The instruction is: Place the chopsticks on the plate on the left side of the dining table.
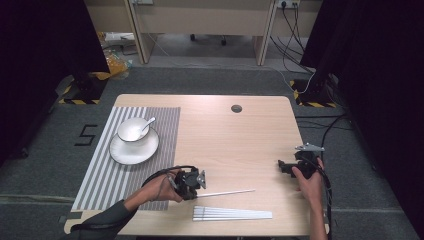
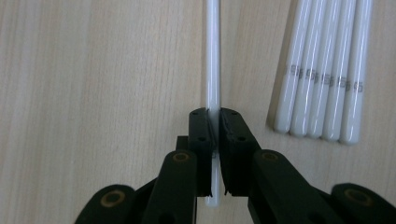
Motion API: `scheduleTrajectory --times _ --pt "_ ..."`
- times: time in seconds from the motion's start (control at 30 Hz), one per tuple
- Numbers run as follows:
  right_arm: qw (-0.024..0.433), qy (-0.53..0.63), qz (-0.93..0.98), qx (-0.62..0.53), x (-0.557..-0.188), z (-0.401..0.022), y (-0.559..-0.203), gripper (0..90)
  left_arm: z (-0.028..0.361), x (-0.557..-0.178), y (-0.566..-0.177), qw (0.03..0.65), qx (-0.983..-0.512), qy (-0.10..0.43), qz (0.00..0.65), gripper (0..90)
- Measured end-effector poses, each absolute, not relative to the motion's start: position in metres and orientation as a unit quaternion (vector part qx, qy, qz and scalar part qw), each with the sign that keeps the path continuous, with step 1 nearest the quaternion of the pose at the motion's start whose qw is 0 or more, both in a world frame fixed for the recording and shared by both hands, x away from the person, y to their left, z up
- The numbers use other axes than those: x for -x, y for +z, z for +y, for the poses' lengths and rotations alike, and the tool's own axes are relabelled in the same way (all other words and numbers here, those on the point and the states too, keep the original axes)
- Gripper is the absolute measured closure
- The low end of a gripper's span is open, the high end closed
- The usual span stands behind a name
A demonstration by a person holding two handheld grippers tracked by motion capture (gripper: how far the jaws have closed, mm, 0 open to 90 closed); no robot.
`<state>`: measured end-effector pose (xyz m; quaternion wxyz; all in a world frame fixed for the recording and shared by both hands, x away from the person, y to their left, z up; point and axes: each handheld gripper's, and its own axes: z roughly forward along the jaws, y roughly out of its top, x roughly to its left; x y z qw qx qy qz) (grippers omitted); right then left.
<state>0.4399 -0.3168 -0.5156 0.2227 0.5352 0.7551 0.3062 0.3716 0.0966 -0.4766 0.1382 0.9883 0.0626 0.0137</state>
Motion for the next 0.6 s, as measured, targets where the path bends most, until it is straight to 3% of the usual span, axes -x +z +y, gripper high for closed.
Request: scheduleTrajectory --times 0.23,0.6 --pt "0.223 0.306 0.755 -0.536 -0.44 -0.317 -0.516 0.3 0.097 -0.37 -0.469 0.132 -0.989 0.018 0.065 80.1" --pt "0.222 0.306 0.755 -0.535 -0.44 -0.317 -0.516 0.3 0.06 -0.374 -0.457 0.136 -0.988 0.023 0.076 74.3"
